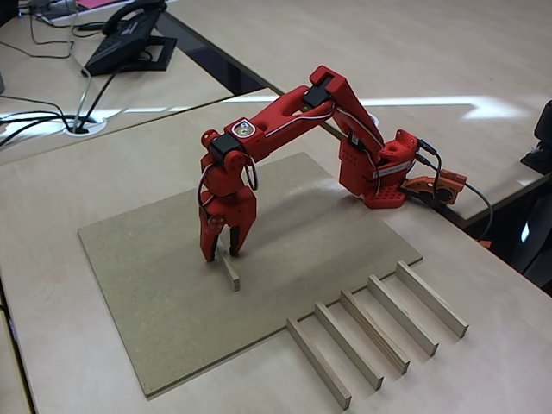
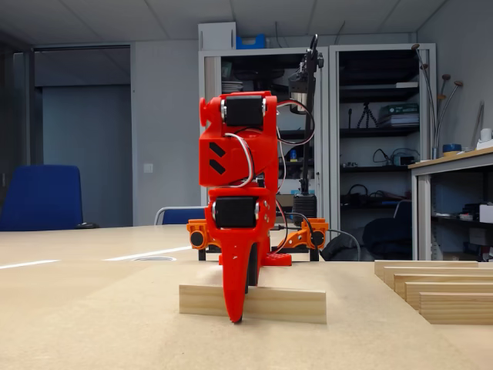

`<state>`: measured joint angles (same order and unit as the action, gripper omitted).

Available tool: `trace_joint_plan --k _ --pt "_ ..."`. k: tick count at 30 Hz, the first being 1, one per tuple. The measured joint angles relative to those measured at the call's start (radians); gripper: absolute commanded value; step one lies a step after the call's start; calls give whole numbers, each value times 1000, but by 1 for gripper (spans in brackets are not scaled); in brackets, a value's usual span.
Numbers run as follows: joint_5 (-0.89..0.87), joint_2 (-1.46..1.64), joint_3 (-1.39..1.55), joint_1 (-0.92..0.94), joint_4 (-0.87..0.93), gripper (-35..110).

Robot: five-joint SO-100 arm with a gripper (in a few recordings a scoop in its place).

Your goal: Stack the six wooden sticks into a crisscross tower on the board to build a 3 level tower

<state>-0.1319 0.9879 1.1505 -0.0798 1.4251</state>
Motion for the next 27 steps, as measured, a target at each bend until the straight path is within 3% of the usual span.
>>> trace_joint_plan --k 14,22,27 --pt "-60 95 -193 -107 202 20" --pt "-259 207 -54 -368 241 12" --pt "-439 351 140 -572 172 5"
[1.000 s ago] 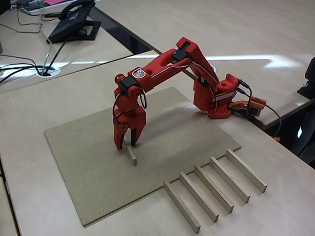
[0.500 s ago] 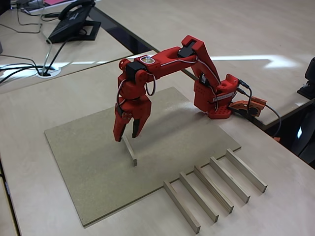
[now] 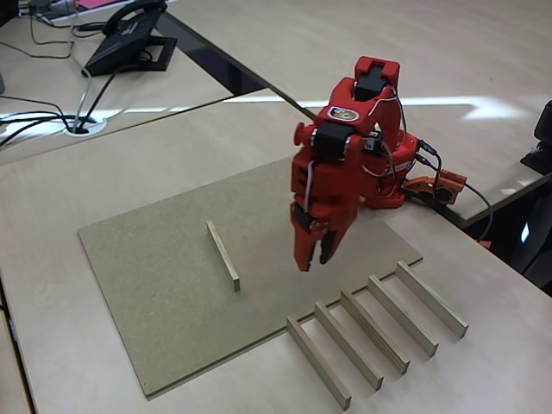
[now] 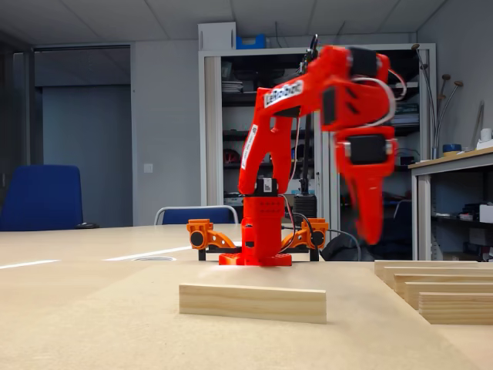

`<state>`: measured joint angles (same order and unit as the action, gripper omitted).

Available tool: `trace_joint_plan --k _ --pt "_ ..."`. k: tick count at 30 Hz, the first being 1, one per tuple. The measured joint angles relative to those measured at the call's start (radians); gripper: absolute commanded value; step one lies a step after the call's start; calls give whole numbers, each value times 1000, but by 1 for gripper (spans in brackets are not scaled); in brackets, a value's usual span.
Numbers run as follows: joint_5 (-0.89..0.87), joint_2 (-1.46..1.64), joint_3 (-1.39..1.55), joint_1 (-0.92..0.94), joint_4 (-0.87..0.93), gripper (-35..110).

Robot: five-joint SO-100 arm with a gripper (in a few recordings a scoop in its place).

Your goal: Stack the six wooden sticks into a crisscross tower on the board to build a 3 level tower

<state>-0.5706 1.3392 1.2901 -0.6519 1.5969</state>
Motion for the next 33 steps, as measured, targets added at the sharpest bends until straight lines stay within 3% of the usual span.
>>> trace_joint_plan --k 1,16,25,33 --pt "-28 28 29 -31 -29 0" --pt "-299 216 293 -357 -295 0" --pt "-442 238 402 -483 -345 13" --pt "-529 236 425 -565 -364 15"
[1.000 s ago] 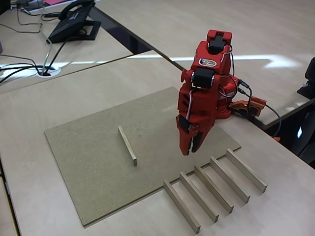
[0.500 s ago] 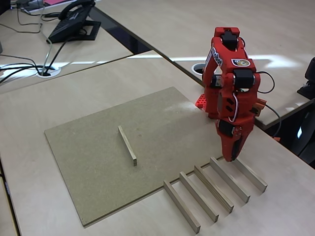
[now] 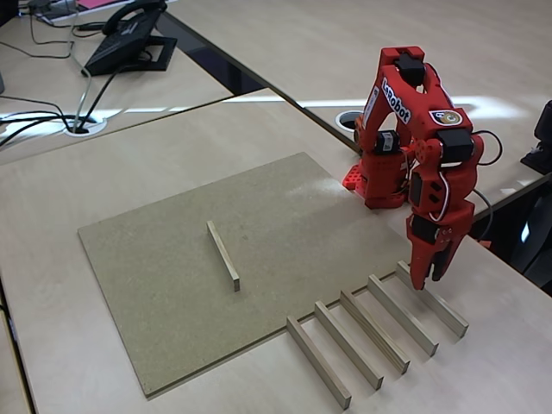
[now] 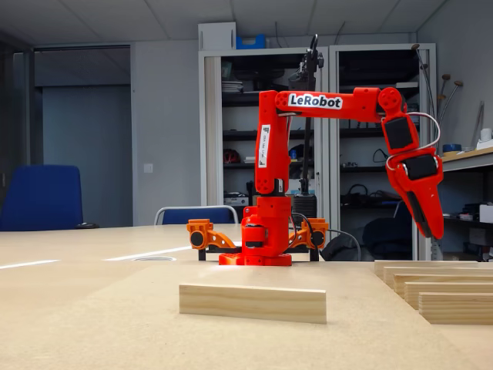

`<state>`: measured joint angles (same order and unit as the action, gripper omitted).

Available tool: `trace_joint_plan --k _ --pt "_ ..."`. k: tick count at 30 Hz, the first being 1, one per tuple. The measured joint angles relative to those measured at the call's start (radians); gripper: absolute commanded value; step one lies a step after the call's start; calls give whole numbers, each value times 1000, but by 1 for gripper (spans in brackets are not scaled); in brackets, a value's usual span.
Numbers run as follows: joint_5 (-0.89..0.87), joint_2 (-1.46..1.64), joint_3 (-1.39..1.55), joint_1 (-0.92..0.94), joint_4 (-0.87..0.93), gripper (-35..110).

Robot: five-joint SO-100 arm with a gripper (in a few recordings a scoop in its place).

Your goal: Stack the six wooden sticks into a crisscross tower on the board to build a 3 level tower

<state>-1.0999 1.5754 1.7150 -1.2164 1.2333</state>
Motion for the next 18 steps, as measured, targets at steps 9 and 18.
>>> trace_joint_plan --k 9,18 --pt "-87 -37 43 -77 -77 20" --pt "-107 -75 144 -98 -207 21"
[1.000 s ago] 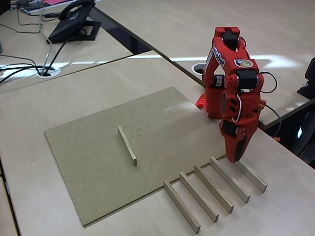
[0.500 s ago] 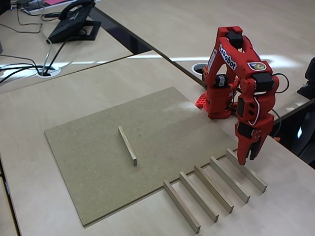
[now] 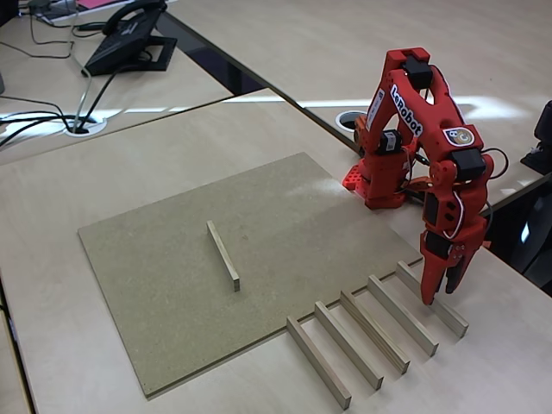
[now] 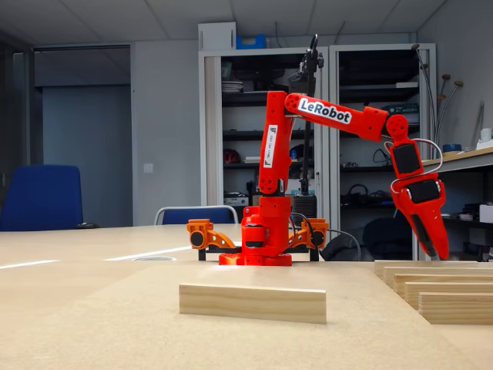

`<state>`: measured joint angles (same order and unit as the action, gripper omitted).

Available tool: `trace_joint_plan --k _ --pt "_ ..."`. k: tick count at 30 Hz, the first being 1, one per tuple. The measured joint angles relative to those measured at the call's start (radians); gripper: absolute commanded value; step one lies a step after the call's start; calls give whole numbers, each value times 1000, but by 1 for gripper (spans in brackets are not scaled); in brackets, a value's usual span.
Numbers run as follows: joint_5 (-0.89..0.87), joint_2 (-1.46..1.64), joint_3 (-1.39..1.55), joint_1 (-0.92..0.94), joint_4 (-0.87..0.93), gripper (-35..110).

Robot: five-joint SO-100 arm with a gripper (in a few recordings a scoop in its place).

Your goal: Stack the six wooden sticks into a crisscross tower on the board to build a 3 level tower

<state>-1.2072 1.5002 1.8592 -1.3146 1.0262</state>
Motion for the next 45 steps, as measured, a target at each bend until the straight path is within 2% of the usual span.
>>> trace_joint_plan --k 10,19,26,30,36,45 --pt "12 -5 26 14 -23 17" --pt "32 -32 43 37 -74 0" --pt "49 -37 43 49 -81 0" --pt "49 -37 0 48 -17 0" --pt "60 6 -158 89 196 0" --pt "272 152 -307 287 459 0"
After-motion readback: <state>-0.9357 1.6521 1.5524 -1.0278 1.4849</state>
